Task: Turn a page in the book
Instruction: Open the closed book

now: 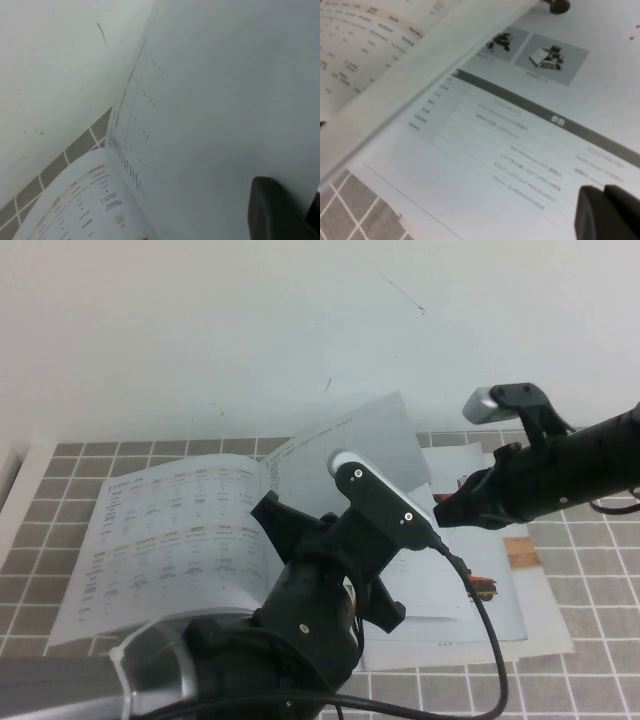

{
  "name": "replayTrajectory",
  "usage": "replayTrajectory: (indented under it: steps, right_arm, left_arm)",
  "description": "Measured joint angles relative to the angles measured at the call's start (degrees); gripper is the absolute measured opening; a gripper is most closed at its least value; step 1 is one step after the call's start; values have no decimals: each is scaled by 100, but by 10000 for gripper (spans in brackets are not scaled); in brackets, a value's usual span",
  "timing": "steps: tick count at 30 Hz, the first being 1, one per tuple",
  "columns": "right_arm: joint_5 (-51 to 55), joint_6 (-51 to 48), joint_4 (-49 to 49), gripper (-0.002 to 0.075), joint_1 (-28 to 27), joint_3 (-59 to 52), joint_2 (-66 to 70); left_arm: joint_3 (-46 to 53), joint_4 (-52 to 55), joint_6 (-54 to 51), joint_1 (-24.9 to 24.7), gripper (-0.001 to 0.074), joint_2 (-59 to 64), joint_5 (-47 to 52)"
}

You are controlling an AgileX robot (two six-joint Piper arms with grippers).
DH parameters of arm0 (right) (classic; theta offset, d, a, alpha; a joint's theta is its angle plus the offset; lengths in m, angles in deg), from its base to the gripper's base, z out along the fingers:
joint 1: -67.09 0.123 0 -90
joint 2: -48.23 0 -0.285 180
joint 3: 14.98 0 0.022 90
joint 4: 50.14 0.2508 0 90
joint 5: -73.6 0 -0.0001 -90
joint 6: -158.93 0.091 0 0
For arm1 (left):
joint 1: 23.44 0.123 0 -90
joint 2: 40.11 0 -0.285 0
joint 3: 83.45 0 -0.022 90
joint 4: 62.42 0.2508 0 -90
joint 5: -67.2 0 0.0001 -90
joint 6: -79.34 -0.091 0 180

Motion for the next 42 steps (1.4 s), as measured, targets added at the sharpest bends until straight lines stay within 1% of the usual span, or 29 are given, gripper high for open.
replayTrajectory:
  steps: [4,8,14,19,22,24,27,30,32,33,35,38,42]
  right_arm:
    - [-79,-544,604,13,197,0,492]
    - [-156,-1075,1243,13,419,0,1041]
    - [-220,-1170,1489,13,545,11,1491]
    - [-179,-1158,1545,11,545,40,1544]
    - [-170,-1158,1545,11,545,53,1544]
    - [-158,-1158,1545,11,545,53,1548]
    - [-146,-1158,1545,11,545,53,1557]
    - [-139,-1108,1510,11,545,56,1557]
    - [-139,-1036,1484,11,545,66,1557]
    - [-139,-987,1474,11,545,66,1557]
    - [-134,-949,1461,11,545,66,1557]
    - [-53,-938,1425,11,545,66,1557]
    - [28,-938,1392,11,545,66,1570]
  left_arm:
    - [0,45,239,0,2,0,-32]
    - [0,50,264,0,2,0,-41]
    - [0,2,264,0,2,13,-80]
    - [0,-144,138,0,2,13,200]
    - [0,-250,-121,0,21,21,291]
    - [0,-323,-337,0,78,21,331]
    - [0,-356,-466,0,226,21,559]
    - [0,-389,-513,0,393,21,1183]
    - [0,-413,-581,0,465,21,1653]
    - [0,-423,-648,12,488,21,1882]
    - [0,-446,-845,64,507,11,2157]
    - [0,-575,-1152,315,508,11,2308]
    - [-14,-1098,-1604,863,501,11,2332]
